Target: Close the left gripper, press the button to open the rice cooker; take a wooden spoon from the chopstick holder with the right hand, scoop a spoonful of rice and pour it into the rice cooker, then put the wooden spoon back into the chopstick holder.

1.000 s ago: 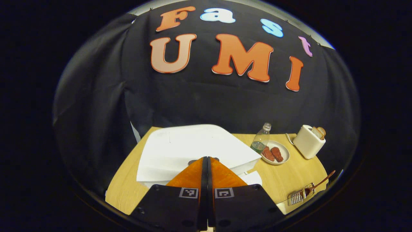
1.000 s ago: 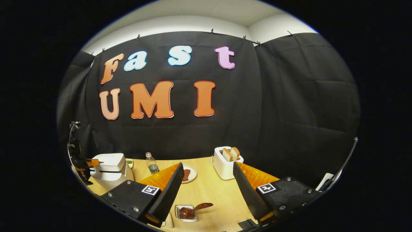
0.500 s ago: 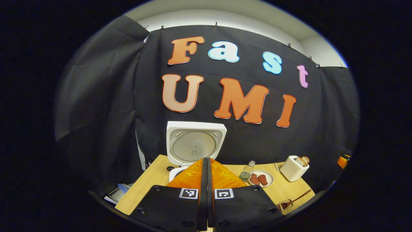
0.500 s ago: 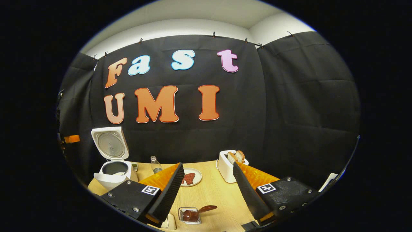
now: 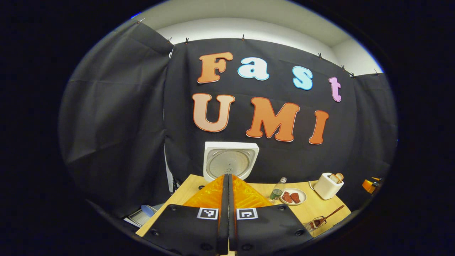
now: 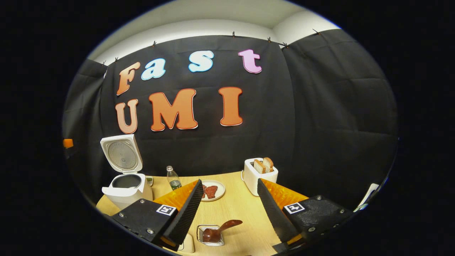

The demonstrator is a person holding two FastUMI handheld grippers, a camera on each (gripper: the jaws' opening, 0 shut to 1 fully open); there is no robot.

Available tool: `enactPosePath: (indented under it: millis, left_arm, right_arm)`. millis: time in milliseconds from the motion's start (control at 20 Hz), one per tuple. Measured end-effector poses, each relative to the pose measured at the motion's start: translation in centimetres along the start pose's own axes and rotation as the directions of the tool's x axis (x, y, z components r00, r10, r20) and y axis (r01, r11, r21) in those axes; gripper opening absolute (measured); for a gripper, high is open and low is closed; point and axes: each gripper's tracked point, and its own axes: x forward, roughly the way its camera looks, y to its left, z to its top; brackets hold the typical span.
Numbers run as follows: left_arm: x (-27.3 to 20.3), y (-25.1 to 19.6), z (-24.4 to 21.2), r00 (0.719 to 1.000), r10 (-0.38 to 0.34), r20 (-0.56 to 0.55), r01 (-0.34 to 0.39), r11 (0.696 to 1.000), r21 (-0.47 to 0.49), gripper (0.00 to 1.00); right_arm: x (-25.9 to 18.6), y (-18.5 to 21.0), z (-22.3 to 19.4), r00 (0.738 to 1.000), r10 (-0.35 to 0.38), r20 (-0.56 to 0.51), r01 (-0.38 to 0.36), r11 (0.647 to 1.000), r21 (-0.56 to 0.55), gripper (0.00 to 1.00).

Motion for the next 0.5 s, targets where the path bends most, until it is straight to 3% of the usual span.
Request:
enactPosePath:
  millis: [350, 450, 500]
  left_arm:
    - [-3.5, 4.5, 0.5, 0.994, 0.103, 0.036, -0.103, 0.995, 0.002, 0.07]
    - [-4.3, 5.3, 0.6, 0.992, 0.115, 0.044, -0.115, 0.993, -0.002, 0.31]
    - [-4.8, 5.4, 0.8, 0.992, 0.115, 0.054, -0.115, 0.993, -0.008, 0.35]
  right_arm:
    - [2.2, -0.6, -7.4, 0.992, -0.009, -0.125, 0.015, 0.999, 0.049, 0.94]
    - [2.9, -0.8, -9.8, 0.984, -0.011, -0.178, 0.023, 0.997, 0.067, 0.94]
    - [3.3, -0.9, -10.9, 0.980, -0.010, -0.198, 0.027, 0.996, 0.084, 0.94]
